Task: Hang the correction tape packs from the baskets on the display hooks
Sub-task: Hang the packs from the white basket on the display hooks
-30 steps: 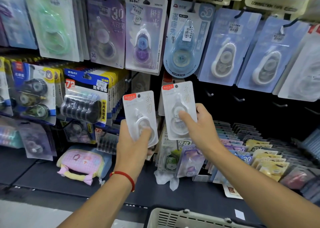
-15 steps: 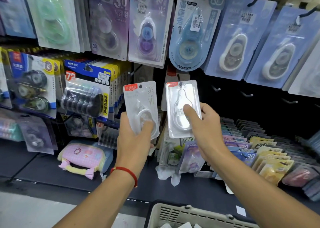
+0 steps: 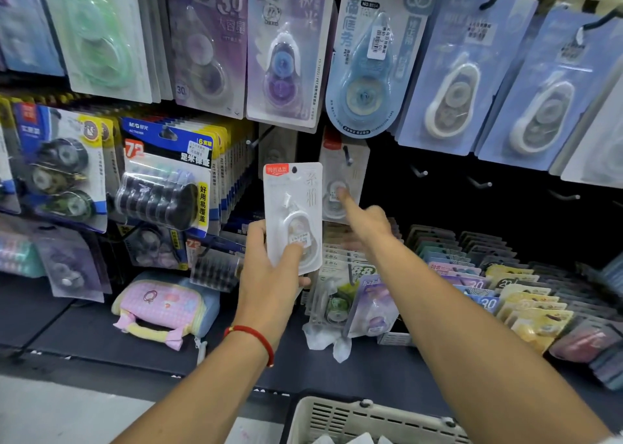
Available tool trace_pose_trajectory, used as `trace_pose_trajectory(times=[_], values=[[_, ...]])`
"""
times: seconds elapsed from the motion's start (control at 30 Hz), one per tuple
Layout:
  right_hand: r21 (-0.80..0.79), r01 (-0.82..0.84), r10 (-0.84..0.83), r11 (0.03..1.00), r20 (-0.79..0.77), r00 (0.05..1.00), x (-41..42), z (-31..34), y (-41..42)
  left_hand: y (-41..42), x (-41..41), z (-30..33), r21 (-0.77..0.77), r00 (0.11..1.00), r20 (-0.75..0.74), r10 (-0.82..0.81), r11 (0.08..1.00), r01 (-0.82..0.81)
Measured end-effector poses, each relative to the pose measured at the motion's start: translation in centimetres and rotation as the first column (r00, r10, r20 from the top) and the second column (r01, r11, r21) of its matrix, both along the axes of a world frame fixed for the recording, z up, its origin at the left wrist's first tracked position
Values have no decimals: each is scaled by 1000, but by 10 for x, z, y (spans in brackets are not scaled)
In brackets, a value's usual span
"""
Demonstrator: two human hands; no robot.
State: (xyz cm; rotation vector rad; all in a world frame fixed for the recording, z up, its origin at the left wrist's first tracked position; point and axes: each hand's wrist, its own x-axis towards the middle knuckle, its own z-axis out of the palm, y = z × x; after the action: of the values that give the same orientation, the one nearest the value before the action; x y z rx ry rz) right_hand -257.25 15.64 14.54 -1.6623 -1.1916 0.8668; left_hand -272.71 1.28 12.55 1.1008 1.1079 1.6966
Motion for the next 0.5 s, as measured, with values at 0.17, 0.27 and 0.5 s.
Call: trace_pose_trajectory(times=[0.17,0.27,0.5], values=[[150,-171,155,974,114,981,14,-1,-49,0,1,0,-5,998,18,-57,998,57],[295,-417,431,860,19,902,22,11,-93,-1,5,2,8,994,11,-106,994,106],[339,-391,391,856,72,918,29,32,-124,-7,18,9,39,977,-37,-212,976,213]])
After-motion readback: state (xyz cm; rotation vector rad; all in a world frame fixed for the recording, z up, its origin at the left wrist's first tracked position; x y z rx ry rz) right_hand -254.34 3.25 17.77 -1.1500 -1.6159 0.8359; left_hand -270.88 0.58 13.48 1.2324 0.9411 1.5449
